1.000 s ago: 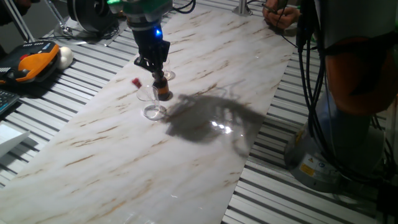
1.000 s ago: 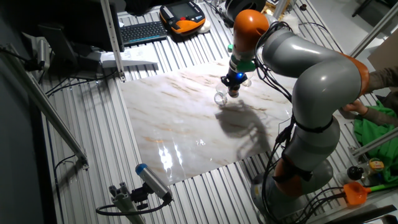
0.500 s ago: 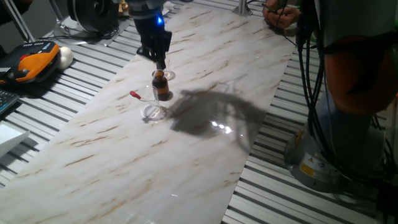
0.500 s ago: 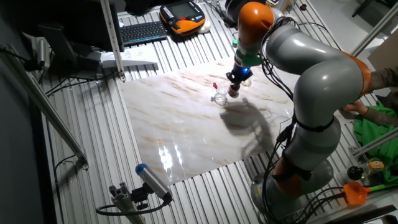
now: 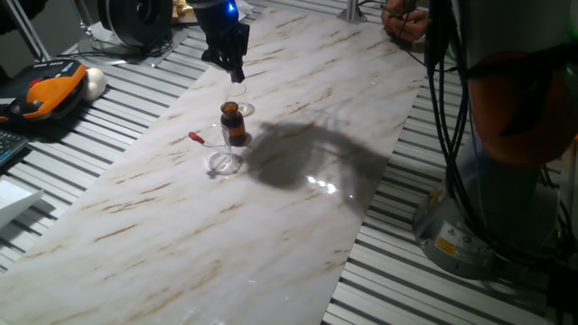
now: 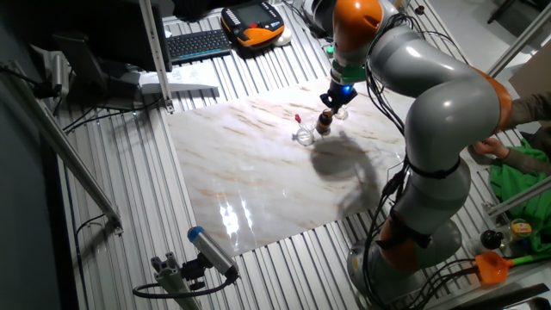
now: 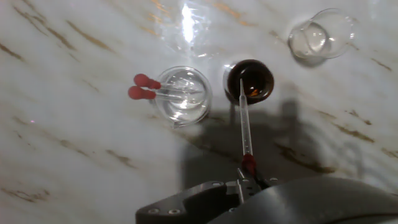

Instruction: Transfer liquid using a dropper

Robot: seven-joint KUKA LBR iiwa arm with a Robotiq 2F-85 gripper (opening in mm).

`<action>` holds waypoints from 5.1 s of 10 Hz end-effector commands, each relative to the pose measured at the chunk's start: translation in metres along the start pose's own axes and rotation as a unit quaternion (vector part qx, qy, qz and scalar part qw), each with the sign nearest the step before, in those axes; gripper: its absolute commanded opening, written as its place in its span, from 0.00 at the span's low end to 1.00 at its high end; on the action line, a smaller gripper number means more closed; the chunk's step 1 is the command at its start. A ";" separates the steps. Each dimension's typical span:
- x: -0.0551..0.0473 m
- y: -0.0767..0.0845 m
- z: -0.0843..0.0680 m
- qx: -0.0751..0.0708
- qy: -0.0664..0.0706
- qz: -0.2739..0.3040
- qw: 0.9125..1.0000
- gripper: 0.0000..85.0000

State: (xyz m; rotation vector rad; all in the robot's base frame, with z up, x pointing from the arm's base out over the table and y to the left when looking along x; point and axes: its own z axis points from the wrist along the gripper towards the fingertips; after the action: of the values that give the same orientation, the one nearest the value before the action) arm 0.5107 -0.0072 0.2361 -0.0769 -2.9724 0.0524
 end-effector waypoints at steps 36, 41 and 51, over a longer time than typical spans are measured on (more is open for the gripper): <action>-0.056 -0.003 0.090 0.030 -0.006 -0.001 1.000 0.40; -0.055 -0.004 0.091 0.023 -0.003 -0.019 1.000 0.20; -0.056 -0.005 0.091 0.029 -0.009 -0.045 0.999 0.00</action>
State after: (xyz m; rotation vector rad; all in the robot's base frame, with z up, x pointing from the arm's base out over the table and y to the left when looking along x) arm 0.5502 -0.0178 0.1371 0.0617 -2.9857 0.1301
